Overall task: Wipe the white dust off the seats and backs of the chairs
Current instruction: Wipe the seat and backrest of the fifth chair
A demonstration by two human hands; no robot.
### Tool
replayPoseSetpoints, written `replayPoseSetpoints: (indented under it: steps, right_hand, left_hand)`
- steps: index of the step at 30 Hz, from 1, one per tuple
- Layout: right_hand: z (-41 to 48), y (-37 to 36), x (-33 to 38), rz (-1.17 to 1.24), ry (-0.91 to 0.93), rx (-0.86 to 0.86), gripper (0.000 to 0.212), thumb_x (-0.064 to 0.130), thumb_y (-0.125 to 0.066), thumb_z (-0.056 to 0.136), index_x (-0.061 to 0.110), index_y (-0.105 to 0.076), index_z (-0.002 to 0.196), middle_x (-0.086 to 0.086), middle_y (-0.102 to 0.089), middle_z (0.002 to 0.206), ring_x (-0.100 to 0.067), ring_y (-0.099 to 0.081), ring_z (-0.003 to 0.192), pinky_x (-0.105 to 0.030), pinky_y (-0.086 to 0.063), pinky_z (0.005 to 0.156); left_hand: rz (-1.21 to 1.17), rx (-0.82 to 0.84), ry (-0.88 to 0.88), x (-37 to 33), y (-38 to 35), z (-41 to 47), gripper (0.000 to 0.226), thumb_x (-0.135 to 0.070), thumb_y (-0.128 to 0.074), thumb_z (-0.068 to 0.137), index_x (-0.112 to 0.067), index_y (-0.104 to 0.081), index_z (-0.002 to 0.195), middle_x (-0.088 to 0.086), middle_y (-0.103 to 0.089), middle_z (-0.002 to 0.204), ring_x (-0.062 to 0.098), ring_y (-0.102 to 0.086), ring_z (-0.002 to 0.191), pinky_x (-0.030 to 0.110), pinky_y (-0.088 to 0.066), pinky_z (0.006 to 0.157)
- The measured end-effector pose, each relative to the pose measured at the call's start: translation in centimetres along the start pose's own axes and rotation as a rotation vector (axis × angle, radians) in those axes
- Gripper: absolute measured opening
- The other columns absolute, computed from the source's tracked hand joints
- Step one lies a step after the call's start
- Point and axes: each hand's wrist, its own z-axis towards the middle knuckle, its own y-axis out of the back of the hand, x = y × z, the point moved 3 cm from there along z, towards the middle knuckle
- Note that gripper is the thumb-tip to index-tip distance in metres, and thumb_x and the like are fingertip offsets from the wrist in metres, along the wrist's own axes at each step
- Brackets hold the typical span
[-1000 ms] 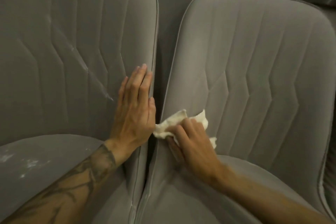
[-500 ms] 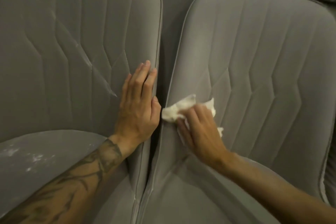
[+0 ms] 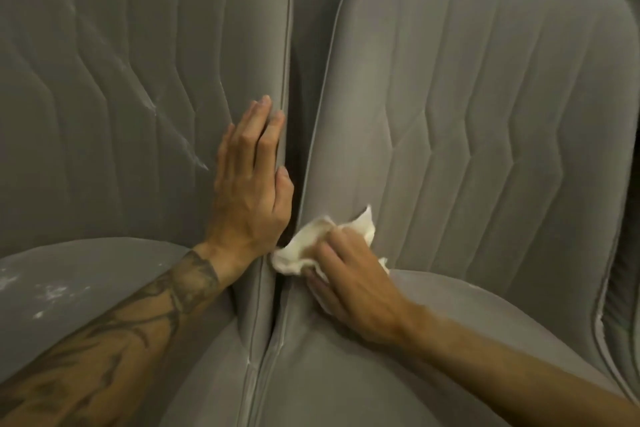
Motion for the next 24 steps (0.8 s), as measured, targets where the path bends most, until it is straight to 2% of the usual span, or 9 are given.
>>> replayPoseSetpoints:
  steps: [2,4,6,8,11,14,17,20,24]
  right_hand:
    - [-0.1,0.7,-1.5,0.007,0.015,0.032,0.02,0.022,-0.047,0.105,0.008,-0.057,0.096,-0.005,-0.048,0.098,-0.021,-0.042,0.085,-0.043,-0.04,0.077]
    - [2.5,2.6,-3.3,-0.024,-0.081,-0.105,0.021,0.023,-0.046,0.106,0.008,-0.055,0.095,-0.005,-0.047,0.096,-0.02,-0.043,0.084,-0.039,-0.04,0.076]
    - [4.5,4.0,-4.0,0.013,-0.228,-0.249,0.019,0.027,-0.046,0.107,0.013,-0.052,0.096,0.001,-0.045,0.095,-0.015,-0.043,0.082,-0.028,-0.038,0.073]
    - [4.0,3.6,-3.3,0.102,-0.277,-0.244,0.015,0.027,-0.046,0.107,0.015,-0.052,0.099,0.004,-0.044,0.097,-0.012,-0.044,0.083,-0.024,-0.038,0.073]
    - [0.0,2.1,-1.0,0.239,-0.266,0.028,0.018,0.027,-0.045,0.108,0.013,-0.054,0.101,0.001,-0.05,0.1,-0.016,-0.049,0.087,-0.032,-0.043,0.08]
    - [-4.0,0.8,0.4,0.202,-0.286,0.382,0.024,0.035,-0.042,0.107,0.016,-0.053,0.1,-0.001,-0.055,0.103,-0.019,-0.051,0.092,-0.042,-0.043,0.088]
    - [-7.0,1.4,0.0,0.092,-0.386,0.419,0.027,0.04,-0.041,0.106,0.018,-0.051,0.094,-0.002,-0.055,0.1,-0.022,-0.05,0.092,-0.042,-0.041,0.087]
    - [-10.3,3.7,-2.8,-0.108,-0.618,0.355,0.025,0.037,-0.04,0.105,0.017,-0.054,0.1,-0.006,-0.059,0.109,-0.026,-0.054,0.103,-0.039,-0.041,0.09]
    - [-15.2,8.0,-8.4,-0.434,-1.102,0.275,0.021,0.024,-0.041,0.104,0.009,-0.055,0.105,-0.016,-0.059,0.114,-0.037,-0.057,0.106,-0.043,-0.041,0.088]
  left_hand:
    - [0.002,0.003,0.006,-0.1,0.1,0.0,0.071,-0.01,-0.047,0.091,-0.006,-0.031,0.16,0.011,-0.023,0.17,0.024,-0.018,0.16,0.057,-0.022,0.125]
    - [-0.004,0.002,0.007,-0.1,0.1,0.1,0.072,-0.01,-0.048,0.09,-0.005,-0.032,0.16,0.012,-0.024,0.169,0.025,-0.018,0.159,0.057,-0.021,0.125]
    - [-0.011,0.009,0.014,0.0,0.1,0.0,0.073,-0.009,-0.048,0.089,-0.006,-0.031,0.16,0.012,-0.024,0.17,0.025,-0.018,0.16,0.057,-0.02,0.126]
    - [-0.008,0.022,0.014,-0.1,0.1,0.0,0.074,-0.009,-0.049,0.089,-0.006,-0.03,0.16,0.012,-0.023,0.17,0.025,-0.016,0.16,0.057,-0.019,0.126]
    - [0.012,0.03,0.015,-0.3,0.3,0.0,0.073,-0.008,-0.05,0.089,-0.005,-0.031,0.16,0.013,-0.023,0.17,0.026,-0.017,0.16,0.057,-0.019,0.126]
    - [0.028,0.046,0.012,-0.4,0.5,0.0,0.071,-0.009,-0.049,0.091,-0.003,-0.031,0.159,0.015,-0.023,0.169,0.029,-0.018,0.159,0.057,-0.019,0.126]
    - [0.065,0.072,0.012,-0.8,0.8,-0.1,0.067,-0.015,-0.045,0.097,-0.004,-0.027,0.16,0.016,-0.021,0.17,0.031,-0.017,0.159,0.057,-0.017,0.127]
    - [0.057,0.107,0.014,-1.4,1.5,-1.5,0.065,-0.021,-0.045,0.1,-0.004,-0.027,0.16,0.016,-0.022,0.169,0.032,-0.018,0.159,0.056,-0.014,0.128]
    - [0.036,0.131,-0.02,-2.2,3.3,-5.9,0.058,-0.022,-0.046,0.102,-0.002,-0.035,0.154,0.022,-0.031,0.161,0.04,-0.031,0.151,0.059,-0.022,0.124]
